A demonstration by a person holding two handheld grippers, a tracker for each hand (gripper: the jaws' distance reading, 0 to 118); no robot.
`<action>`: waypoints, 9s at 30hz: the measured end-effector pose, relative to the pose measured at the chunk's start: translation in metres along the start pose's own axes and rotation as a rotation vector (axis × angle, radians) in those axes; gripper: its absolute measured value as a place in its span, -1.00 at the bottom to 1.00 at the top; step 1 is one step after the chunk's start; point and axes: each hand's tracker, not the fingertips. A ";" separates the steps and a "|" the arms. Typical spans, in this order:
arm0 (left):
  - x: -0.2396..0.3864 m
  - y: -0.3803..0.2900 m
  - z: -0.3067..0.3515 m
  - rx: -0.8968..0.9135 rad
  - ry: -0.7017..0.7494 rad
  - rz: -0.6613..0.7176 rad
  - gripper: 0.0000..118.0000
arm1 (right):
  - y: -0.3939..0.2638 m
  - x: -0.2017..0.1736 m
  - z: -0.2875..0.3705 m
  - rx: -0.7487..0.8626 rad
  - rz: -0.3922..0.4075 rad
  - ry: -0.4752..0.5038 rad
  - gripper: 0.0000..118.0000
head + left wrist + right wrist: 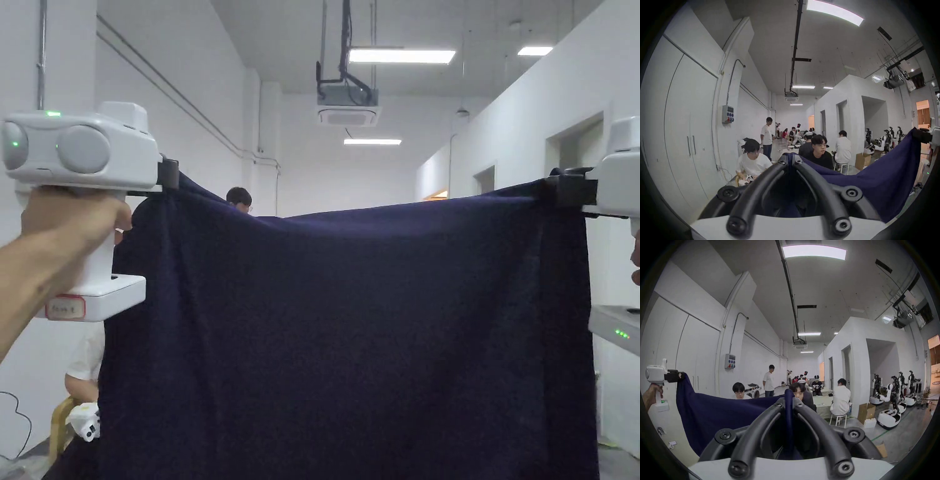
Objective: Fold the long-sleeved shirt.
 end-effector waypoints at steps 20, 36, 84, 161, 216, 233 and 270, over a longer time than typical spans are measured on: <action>0.003 -0.038 -0.088 0.010 0.082 -0.034 -0.92 | -0.054 -0.018 -0.121 0.037 0.069 -0.112 -0.91; 0.032 -0.295 0.050 -0.325 -0.072 -0.048 -0.92 | -0.336 0.030 0.025 -0.385 -0.041 -0.045 -0.91; 0.058 -0.556 0.308 -0.684 0.083 0.097 0.07 | -0.585 -0.058 0.313 -0.698 0.003 -0.133 0.32; 0.093 -0.661 0.272 -0.768 -0.108 0.125 0.77 | -0.578 -0.105 0.347 -0.690 -0.093 0.070 -1.00; -0.014 -0.713 0.113 -1.174 -0.029 0.196 -0.83 | -0.717 0.024 0.110 -1.118 -0.262 -0.004 -0.40; -0.020 -0.615 0.204 -0.761 -0.185 0.220 -0.85 | -0.580 0.018 0.202 -0.777 -0.163 0.199 -0.84; 0.021 -0.599 0.423 -0.845 -0.107 0.097 0.84 | -0.574 -0.025 0.420 -0.938 -0.035 0.049 1.00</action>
